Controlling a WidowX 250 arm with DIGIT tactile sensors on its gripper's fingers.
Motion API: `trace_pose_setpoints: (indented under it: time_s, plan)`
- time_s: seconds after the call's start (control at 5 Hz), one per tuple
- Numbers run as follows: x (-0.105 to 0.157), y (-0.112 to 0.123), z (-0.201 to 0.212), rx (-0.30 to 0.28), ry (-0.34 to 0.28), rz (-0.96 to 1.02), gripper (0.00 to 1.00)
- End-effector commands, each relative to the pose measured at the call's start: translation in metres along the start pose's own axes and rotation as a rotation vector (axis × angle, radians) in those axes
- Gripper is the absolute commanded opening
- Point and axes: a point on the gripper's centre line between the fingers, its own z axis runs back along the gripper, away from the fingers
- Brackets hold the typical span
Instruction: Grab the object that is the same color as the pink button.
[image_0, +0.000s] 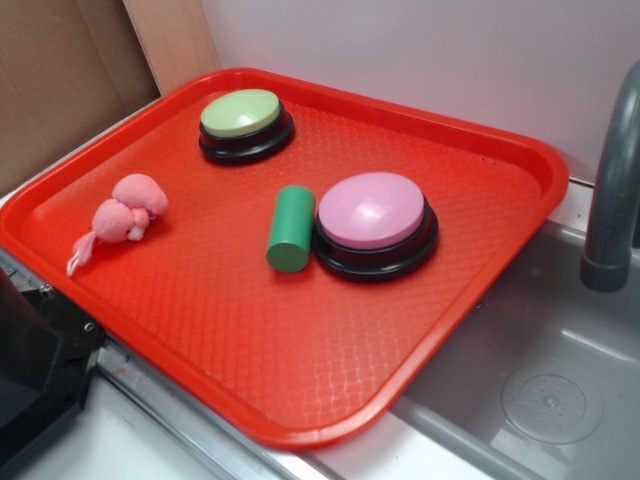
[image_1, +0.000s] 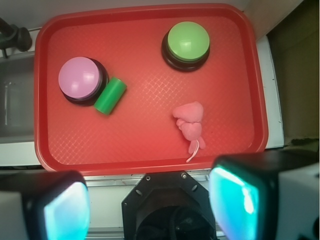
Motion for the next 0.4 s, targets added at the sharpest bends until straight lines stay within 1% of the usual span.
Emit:
trace_pose_setpoints:
  time_s: [0.0, 0.2]
  plan:
    - [0.000, 0.000, 0.000, 0.000, 0.000, 0.000, 1.00]
    - [0.004, 0.008, -0.015, 0.058, -0.027, 0.050, 1.00]
